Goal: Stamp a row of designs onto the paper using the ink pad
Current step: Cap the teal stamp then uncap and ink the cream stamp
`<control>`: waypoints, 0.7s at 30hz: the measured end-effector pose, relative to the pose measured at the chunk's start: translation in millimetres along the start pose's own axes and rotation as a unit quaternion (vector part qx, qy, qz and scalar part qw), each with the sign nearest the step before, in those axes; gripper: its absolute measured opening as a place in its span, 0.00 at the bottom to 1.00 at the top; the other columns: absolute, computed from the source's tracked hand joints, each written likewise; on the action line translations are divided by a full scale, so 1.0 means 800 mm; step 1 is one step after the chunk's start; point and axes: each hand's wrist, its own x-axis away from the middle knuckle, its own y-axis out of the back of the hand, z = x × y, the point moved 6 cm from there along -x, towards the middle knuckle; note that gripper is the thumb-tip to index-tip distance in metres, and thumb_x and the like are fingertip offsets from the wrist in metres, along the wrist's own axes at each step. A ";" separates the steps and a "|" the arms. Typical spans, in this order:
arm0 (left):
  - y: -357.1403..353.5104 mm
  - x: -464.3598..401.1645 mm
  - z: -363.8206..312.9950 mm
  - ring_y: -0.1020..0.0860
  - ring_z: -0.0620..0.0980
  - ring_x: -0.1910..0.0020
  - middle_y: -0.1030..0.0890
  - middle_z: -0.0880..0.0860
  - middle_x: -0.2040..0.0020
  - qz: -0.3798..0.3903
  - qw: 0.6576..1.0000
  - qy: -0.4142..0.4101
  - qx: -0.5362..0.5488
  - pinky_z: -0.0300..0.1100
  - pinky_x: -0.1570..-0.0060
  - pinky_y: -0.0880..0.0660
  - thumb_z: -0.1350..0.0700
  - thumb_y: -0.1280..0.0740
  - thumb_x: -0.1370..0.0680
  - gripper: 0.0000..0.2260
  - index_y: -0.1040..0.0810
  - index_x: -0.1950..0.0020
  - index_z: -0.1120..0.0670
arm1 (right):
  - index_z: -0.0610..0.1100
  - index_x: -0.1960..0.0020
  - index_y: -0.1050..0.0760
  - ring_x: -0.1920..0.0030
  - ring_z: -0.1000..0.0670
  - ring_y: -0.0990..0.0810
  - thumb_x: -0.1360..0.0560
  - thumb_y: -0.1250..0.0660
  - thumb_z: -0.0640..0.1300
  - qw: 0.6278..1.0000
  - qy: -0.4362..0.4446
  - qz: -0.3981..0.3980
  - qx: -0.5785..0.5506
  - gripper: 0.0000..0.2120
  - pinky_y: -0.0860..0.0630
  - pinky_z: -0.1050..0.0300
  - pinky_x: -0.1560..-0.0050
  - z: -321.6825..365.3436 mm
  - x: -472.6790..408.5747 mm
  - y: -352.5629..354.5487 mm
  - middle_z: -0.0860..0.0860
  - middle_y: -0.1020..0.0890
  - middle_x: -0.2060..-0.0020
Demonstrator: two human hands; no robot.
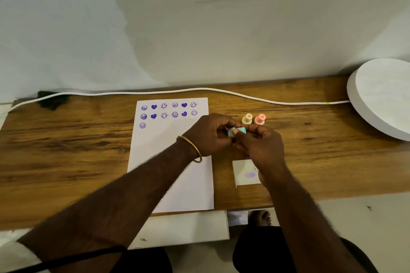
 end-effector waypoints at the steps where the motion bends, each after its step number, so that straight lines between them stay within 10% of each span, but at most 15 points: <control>1: -0.002 -0.002 0.000 0.24 0.42 0.54 0.19 0.50 0.50 0.000 1.000 -0.002 -0.018 0.27 0.55 0.28 0.60 0.26 0.28 0.16 0.19 0.41 0.56 | 0.45 0.39 0.21 0.53 0.55 0.17 0.29 0.25 0.46 0.999 0.024 -0.015 0.034 0.20 0.18 0.60 0.54 0.004 0.000 0.000 0.54 0.16 0.50; 6: -0.009 -0.010 0.023 0.21 0.51 0.50 0.18 0.52 0.46 -0.011 0.995 0.077 -0.056 0.45 0.48 0.22 0.54 0.27 0.27 0.15 0.20 0.41 0.53 | 0.49 0.33 0.26 0.51 0.59 0.21 0.27 0.28 0.52 0.984 0.107 -0.068 0.128 0.23 0.25 0.71 0.58 0.016 0.001 0.006 0.55 0.20 0.44; 13: -0.025 -0.022 0.042 0.28 0.53 0.38 0.22 0.49 0.39 -0.032 0.973 0.128 -0.191 0.53 0.39 0.32 0.44 0.28 0.28 0.18 0.23 0.40 0.47 | 0.51 0.29 0.32 0.25 0.43 0.40 0.24 0.32 0.51 0.858 0.200 -0.117 0.458 0.24 0.39 0.41 0.30 0.041 -0.013 0.004 0.49 0.31 0.28; 21: -0.023 -0.022 0.050 0.28 0.56 0.38 0.22 0.49 0.40 -0.022 0.973 0.144 -0.178 0.57 0.38 0.32 0.49 0.29 0.26 0.16 0.24 0.39 0.47 | 0.54 0.29 0.33 0.22 0.44 0.47 0.21 0.36 0.48 0.823 0.193 -0.061 0.531 0.21 0.50 0.39 0.28 0.036 -0.037 -0.014 0.51 0.30 0.28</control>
